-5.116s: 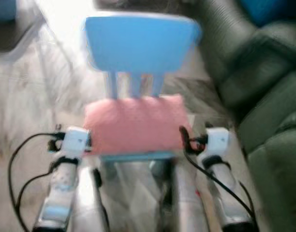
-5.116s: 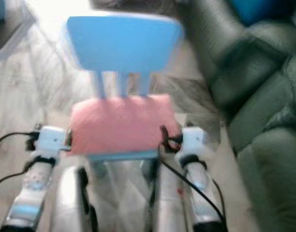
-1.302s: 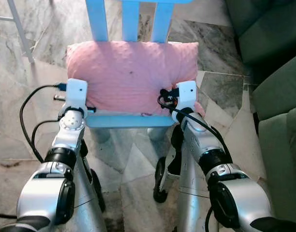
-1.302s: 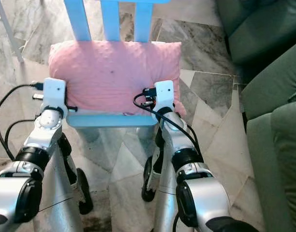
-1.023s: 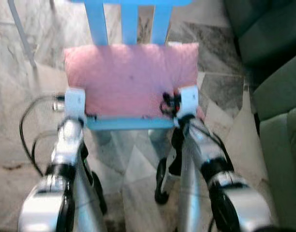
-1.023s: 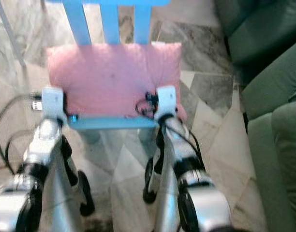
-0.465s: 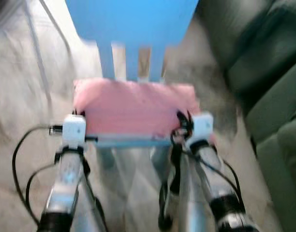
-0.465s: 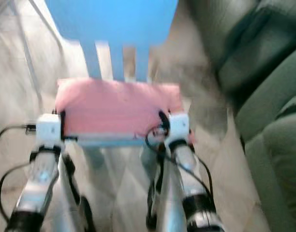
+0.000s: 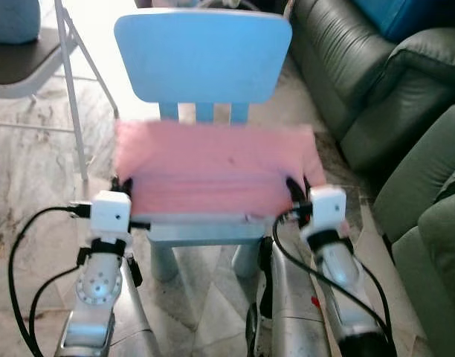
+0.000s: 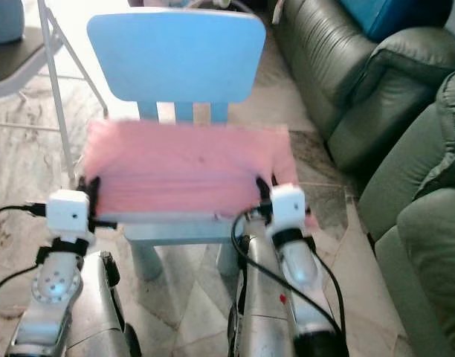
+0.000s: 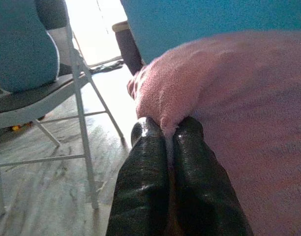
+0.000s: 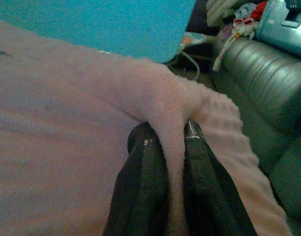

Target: Move the pillow to the sofa

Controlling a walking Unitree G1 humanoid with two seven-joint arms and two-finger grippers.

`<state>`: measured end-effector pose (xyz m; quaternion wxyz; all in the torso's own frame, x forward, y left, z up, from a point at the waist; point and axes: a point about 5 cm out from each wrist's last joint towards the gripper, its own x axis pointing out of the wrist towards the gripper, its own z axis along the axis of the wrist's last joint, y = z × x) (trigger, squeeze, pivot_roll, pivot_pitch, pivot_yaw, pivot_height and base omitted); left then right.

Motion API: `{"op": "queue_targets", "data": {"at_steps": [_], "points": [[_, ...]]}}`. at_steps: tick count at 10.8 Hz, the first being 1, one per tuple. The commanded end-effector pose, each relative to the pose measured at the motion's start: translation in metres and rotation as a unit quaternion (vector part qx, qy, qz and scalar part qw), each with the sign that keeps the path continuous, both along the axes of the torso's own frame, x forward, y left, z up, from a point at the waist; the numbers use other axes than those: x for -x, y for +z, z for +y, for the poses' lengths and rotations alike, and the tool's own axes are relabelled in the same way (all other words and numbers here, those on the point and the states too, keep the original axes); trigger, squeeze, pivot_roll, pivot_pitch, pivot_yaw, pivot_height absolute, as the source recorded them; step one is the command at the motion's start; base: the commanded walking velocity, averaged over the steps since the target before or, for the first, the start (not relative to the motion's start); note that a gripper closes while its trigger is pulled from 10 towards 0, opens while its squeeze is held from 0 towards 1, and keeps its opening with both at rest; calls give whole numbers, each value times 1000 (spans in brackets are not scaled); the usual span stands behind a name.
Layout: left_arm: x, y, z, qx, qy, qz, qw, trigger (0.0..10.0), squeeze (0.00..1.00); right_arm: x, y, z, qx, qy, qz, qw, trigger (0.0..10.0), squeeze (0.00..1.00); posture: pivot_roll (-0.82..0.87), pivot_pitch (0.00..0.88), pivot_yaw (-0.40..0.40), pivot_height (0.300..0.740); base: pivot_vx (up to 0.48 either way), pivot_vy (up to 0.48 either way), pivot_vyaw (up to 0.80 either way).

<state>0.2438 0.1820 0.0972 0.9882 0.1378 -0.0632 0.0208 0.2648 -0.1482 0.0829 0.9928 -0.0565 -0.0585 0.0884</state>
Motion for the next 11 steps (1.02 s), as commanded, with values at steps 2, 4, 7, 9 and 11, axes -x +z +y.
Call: {"op": "queue_targets", "data": {"at_steps": [2, 4, 7, 9, 11], "points": [[0, 5, 0, 21, 19, 6, 1000, 1451, 0, 11, 3, -15, -18, -41, 9, 999, 10000, 0, -14, 18, -59, 457, 0, 0, 0], [2, 2, -3, 23, 9, 22, 999, 4549, 0, 16, 4, -7, -25, -27, 18, 999, 10000, 0, -21, 30, -50, 491, 0, 0, 0], [0, 0, -7, 21, 3, 34, 999, 5333, 0, 15, 7, -10, -26, -31, 27, 999, 10000, 0, -34, 32, -48, 546, 0, 0, 0], [-5, 2, -6, 19, 4, 32, 999, 10000, 0, 12, 9, -10, -25, -31, 26, 999, 10000, 0, -36, 30, -46, 581, 0, 0, 0], [-8, 3, -4, -2, 15, 26, 1000, 10000, 0, 11, 9, -11, -26, -32, 28, 999, 10000, 0, -35, 29, -43, 616, 0, 0, 0]]}}
